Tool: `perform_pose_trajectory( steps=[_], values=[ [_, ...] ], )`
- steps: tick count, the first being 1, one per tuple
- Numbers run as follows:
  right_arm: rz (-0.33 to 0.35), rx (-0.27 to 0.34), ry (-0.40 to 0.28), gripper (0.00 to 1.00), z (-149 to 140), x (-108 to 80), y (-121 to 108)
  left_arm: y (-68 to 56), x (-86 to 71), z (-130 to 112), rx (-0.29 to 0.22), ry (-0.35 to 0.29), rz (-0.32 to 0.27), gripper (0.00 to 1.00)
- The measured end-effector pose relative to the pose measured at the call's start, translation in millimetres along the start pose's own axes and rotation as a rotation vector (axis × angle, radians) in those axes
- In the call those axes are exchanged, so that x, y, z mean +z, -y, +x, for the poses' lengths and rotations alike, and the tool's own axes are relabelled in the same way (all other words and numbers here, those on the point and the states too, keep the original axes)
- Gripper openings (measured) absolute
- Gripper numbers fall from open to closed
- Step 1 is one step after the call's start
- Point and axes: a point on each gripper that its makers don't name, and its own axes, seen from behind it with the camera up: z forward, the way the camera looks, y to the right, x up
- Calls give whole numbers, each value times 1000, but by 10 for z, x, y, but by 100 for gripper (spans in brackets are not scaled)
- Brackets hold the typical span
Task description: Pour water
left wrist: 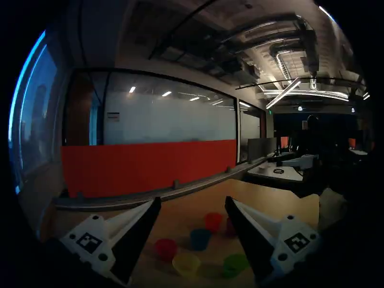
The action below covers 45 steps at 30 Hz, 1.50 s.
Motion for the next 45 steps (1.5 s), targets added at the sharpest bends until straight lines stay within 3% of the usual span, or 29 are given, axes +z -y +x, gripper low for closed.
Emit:
perform_pose_trajectory(
  steps=[9,18,36,45],
  values=[
    [27,-11,60,100,-69,2,49,-119,26,-164,66,64,-46,100],
    [53,-30,157,100,-265,-1,52,-311,16,-423,91,147,-120,100],
    [62,-62,231,100,-509,3,-9,-456,62,-788,57,227,-198,100],
    [68,-72,263,100,-680,51,-31,-528,95,-1054,79,265,-220,100]
  ],
)
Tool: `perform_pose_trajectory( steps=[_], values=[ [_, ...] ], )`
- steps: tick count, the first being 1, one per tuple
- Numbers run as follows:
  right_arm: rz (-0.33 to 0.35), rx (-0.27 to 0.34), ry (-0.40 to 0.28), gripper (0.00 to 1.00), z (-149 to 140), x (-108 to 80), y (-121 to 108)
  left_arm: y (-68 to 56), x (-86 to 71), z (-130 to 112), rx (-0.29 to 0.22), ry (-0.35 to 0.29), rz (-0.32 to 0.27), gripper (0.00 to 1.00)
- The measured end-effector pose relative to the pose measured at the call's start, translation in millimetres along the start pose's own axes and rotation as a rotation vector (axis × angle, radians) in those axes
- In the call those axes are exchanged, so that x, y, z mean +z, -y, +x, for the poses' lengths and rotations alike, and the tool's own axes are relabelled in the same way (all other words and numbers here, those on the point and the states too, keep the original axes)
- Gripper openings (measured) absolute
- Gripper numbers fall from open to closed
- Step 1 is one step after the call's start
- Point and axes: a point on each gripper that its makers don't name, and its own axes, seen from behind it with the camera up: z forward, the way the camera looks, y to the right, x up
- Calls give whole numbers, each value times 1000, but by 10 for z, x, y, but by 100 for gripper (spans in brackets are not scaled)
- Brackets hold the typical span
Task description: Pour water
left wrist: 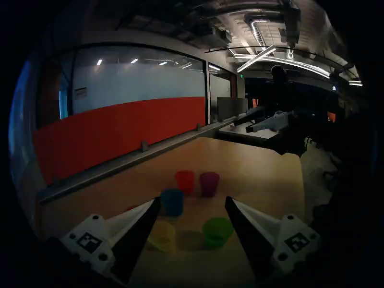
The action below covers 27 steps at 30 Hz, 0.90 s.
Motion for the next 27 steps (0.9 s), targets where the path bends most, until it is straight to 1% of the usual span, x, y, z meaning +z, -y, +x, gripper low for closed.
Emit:
perform_pose_trajectory(
  steps=[6,12,20,27],
  values=[
    [1,3,20,100,-93,79,-14,-76,107,-169,22,29,-14,100],
    [0,6,33,100,-147,149,-45,-156,218,-363,21,65,-44,100],
    [5,15,48,100,-219,247,-76,-225,329,-604,22,109,-70,100],
    [9,21,70,100,-308,351,-113,-338,403,-835,29,147,-114,100]
  ],
)
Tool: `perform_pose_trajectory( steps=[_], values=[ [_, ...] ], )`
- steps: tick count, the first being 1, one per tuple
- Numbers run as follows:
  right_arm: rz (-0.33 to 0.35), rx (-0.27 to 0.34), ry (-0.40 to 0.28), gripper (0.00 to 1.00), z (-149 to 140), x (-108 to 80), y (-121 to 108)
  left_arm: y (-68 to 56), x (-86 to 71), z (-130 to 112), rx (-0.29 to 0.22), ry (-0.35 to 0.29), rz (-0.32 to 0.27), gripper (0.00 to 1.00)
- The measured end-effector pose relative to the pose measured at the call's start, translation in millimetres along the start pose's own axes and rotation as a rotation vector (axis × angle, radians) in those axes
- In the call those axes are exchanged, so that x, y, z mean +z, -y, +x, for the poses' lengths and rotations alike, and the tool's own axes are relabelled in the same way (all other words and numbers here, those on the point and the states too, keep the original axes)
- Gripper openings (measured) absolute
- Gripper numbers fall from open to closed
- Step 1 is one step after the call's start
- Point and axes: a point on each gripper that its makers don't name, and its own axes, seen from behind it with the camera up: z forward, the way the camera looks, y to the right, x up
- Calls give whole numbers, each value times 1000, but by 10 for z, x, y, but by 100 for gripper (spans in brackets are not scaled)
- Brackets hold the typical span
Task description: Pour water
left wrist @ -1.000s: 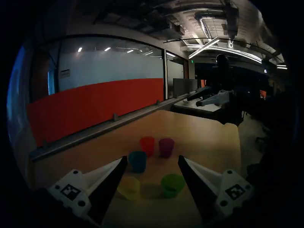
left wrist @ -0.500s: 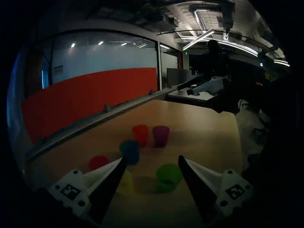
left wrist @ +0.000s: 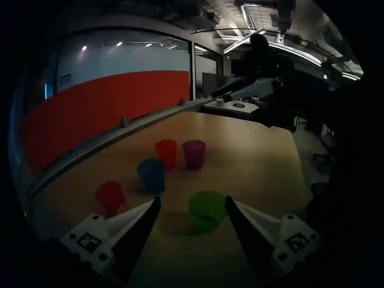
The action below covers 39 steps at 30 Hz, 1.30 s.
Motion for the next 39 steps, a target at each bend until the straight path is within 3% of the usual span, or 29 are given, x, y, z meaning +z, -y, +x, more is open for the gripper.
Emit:
perform_pose_trajectory(
  steps=[21,39],
  values=[
    [18,10,44,100,-99,319,-81,-200,362,-499,18,110,-110,100],
    [26,24,63,99,-192,501,-162,-307,709,-661,20,154,-170,100]
  ],
)
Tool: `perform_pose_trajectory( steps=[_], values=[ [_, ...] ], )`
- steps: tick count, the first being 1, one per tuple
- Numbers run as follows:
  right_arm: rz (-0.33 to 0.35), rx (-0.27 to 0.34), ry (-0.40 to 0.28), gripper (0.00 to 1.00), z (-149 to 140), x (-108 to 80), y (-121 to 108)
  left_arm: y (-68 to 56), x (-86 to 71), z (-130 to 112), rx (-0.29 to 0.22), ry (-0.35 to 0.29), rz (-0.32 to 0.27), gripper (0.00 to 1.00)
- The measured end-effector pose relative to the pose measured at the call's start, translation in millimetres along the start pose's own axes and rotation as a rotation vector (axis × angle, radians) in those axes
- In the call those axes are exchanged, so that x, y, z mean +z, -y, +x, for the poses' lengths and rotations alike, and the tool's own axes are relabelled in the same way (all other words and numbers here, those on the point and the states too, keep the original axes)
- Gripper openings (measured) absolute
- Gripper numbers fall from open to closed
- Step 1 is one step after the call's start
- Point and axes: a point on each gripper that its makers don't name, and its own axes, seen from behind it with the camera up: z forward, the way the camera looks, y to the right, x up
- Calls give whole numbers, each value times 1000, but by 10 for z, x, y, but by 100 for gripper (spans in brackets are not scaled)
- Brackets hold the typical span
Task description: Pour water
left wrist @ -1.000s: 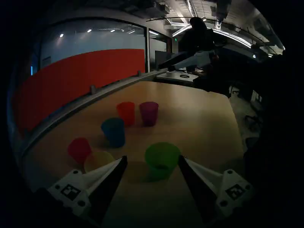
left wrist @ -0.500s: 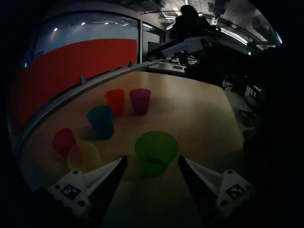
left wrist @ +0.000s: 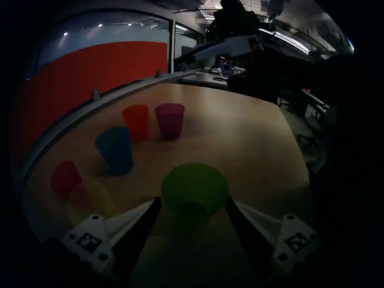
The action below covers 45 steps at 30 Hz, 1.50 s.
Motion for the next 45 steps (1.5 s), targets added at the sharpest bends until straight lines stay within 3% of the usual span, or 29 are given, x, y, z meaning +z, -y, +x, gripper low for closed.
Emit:
perform_pose_trajectory(
  steps=[17,24,29,45],
  values=[
    [3,6,7,100,-54,31,-40,14,155,44,2,-7,1,97],
    [10,4,13,100,-76,42,-28,54,168,70,8,-11,16,90],
    [16,0,14,100,-72,64,-12,65,145,96,0,-19,18,85],
    [55,-34,29,99,-72,301,162,184,-117,142,-19,-52,78,85]
  ],
)
